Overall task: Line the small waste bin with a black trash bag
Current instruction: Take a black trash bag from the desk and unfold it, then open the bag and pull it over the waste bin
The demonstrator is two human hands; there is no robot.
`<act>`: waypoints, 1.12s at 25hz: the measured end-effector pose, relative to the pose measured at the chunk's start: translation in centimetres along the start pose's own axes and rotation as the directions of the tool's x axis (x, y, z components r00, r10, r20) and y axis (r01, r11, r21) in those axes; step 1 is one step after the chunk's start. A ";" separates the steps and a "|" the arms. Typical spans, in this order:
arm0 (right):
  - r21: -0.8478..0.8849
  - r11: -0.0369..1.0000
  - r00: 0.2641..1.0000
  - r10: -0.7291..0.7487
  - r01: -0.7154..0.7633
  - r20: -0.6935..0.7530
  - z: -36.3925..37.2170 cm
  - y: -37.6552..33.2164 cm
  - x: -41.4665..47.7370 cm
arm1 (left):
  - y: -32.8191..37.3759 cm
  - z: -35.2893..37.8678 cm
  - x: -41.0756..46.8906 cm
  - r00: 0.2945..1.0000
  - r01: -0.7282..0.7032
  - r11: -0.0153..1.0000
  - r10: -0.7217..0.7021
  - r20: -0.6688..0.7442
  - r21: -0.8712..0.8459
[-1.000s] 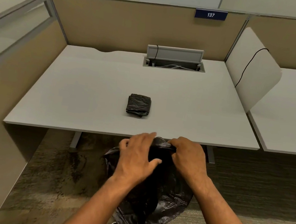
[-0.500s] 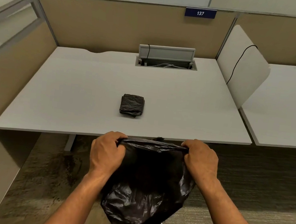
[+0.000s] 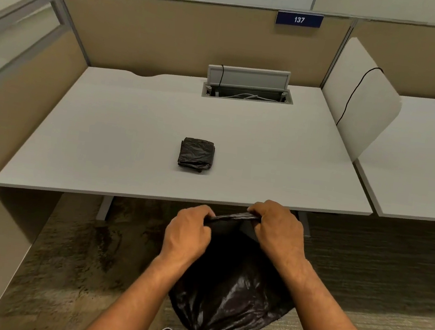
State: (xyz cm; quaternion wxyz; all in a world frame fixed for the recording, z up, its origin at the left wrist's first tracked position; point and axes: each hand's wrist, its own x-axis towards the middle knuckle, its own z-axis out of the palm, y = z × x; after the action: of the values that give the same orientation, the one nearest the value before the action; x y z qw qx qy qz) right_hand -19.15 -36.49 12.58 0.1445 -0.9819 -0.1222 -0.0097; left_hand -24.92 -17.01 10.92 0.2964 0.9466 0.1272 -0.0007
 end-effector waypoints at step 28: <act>0.524 0.313 0.600 0.553 -0.792 0.578 31.7 12.7 -7.4 | -25.9 23.7 -1.8 0.656 0.741 0.504 -0.685 0.317 -0.444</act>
State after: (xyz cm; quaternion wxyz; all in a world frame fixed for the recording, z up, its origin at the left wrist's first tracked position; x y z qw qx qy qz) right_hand -23.72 -40.92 -21.71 0.5006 -0.7766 0.2918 0.2474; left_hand -31.10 -10.25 -22.98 0.5279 0.6842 0.4850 -0.1342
